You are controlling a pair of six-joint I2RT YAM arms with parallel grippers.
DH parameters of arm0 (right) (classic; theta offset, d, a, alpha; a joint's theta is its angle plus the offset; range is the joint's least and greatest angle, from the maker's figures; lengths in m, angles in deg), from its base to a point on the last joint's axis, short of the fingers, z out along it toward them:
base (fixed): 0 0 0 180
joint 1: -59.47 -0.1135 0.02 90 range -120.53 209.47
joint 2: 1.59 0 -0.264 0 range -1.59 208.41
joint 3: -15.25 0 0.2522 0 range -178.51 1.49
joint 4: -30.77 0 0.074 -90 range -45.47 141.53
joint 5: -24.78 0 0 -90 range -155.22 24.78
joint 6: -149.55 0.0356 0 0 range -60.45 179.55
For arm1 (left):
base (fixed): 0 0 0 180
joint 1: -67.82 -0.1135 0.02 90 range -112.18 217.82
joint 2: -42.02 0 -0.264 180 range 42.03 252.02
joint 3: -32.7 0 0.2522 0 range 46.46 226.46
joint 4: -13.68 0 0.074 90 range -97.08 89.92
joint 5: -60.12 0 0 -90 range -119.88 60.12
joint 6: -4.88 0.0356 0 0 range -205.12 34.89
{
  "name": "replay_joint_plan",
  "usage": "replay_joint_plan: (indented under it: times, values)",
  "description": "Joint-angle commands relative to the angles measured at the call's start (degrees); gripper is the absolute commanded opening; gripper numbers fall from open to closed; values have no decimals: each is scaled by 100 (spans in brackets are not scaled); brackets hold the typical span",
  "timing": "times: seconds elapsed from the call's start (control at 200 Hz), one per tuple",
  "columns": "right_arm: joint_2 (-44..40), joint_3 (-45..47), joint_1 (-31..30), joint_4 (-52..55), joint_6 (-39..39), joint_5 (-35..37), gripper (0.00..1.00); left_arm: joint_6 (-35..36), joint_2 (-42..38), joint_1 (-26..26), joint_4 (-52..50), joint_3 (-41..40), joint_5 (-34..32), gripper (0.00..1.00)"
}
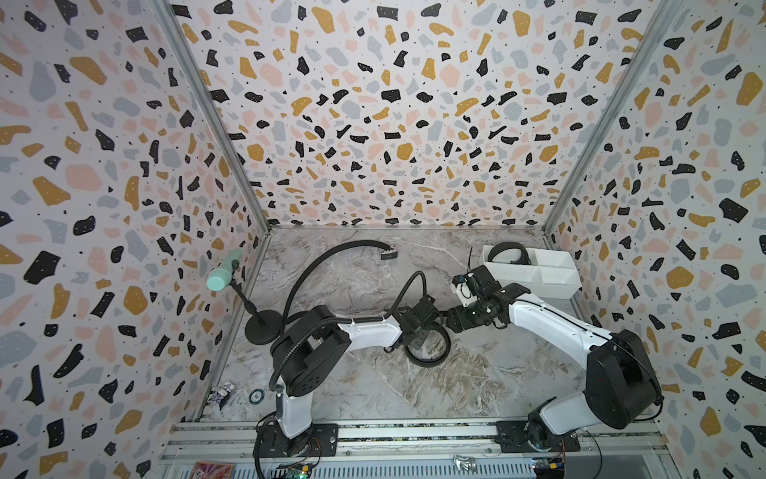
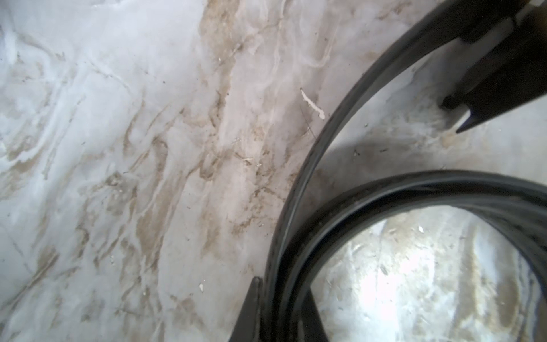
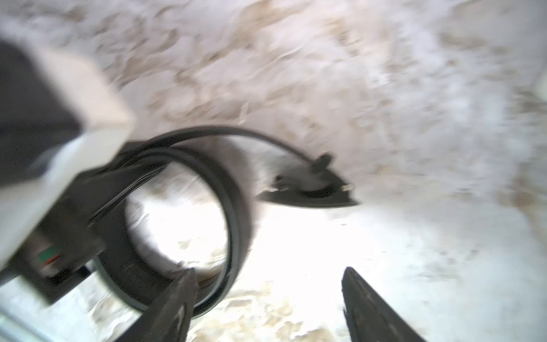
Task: Place the belts into the storage roll
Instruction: Roll the belt at the center of the board.
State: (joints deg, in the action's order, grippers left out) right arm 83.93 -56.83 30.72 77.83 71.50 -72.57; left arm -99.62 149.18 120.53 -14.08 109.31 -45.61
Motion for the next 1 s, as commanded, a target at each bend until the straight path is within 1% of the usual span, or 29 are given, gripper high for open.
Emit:
replay_joint_plan:
  times: [0.0,0.11,0.235,0.35,0.471,0.641,0.691,0.811,0.926,0.996]
  values:
    - [302,-242,119,-95,-289,336,82,228,20,3,-314,27,-245,0]
    - [777,-501,139,-276,-342,606,85,250,14,2,-309,61,-255,0]
    - [1184,-659,154,-460,-318,587,86,261,29,2,-294,73,-278,0]
    - [1300,-506,170,-451,-258,789,86,262,44,3,-296,61,-301,0]
    - [1078,-76,191,-308,-228,975,85,288,64,-13,-309,80,-364,0]
    - [311,562,193,-58,-30,1047,85,366,172,-70,-369,186,-427,0]
    - [104,597,188,21,-2,927,85,395,199,-68,-390,224,-432,0]
    - [-132,395,161,62,61,752,85,438,213,-68,-419,253,-429,0]
    - [6,66,174,-158,64,475,86,443,201,-68,-440,255,-422,0]
    - [229,-127,179,-323,93,435,86,444,177,-68,-434,232,-408,0]
